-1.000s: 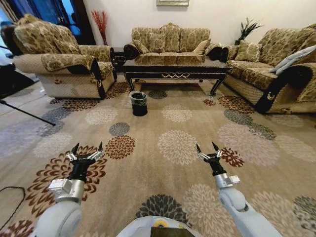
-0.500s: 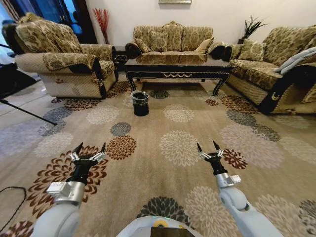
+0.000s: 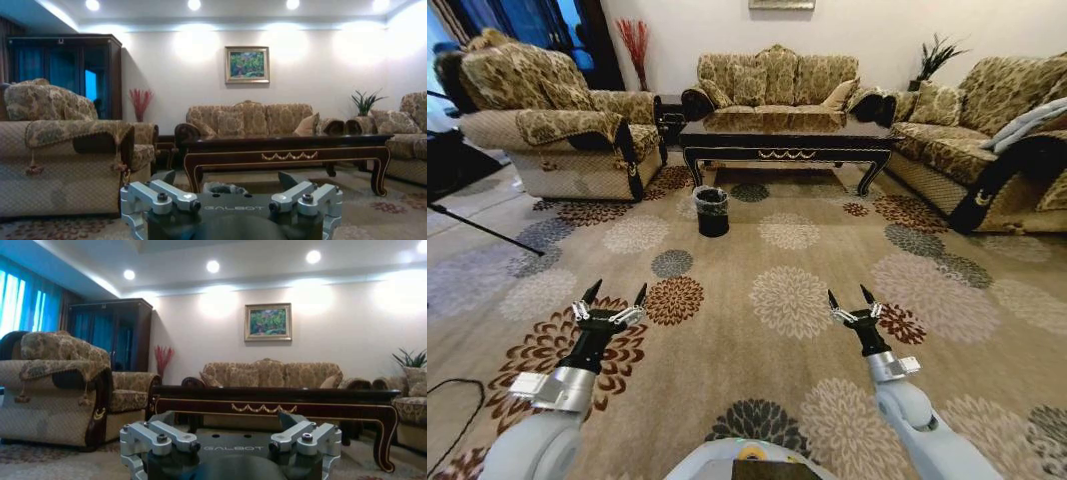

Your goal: Move to the front of the table and pick up the trash from the floor, then place it into the trash bin.

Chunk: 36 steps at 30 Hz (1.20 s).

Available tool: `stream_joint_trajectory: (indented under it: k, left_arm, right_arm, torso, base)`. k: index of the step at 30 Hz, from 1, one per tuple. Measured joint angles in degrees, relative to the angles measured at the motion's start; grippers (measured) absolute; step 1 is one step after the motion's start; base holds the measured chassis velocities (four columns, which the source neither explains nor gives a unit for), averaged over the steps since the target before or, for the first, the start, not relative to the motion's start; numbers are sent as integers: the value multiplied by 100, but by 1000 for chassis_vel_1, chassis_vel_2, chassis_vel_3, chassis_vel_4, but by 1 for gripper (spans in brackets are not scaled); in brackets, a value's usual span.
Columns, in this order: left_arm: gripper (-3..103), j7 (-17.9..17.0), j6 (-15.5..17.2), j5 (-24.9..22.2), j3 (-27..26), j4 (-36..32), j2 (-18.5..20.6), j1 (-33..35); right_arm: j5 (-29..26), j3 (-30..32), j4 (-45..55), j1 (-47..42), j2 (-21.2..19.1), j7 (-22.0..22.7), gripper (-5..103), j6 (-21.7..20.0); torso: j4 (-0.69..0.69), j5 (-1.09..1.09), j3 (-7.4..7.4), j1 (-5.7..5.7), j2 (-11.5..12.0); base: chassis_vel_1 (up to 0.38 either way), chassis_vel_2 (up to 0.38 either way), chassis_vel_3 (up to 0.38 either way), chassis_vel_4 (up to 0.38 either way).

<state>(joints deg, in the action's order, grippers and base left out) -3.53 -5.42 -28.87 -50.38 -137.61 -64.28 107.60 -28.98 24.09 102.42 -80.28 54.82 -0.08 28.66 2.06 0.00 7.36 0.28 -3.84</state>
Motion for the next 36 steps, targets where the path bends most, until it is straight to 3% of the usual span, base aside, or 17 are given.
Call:
stream_joint_trajectory:
  k: [30,36]
  left_arm:
    - [100,87,20,-41,-60,139,43,-99]
    - [100,81,78,-178,-196,145,93,-146]
  right_arm:
    - [-21,-47,-141,126,0,-47,100,136]
    - [-34,76,44,97,-54,98,100,-38]
  torso:
    - [-1,0,489,118,-604]
    - [0,0,606,158,-763]
  base:
    - [27,-29,-29,26]
    - [0,0,0,0]
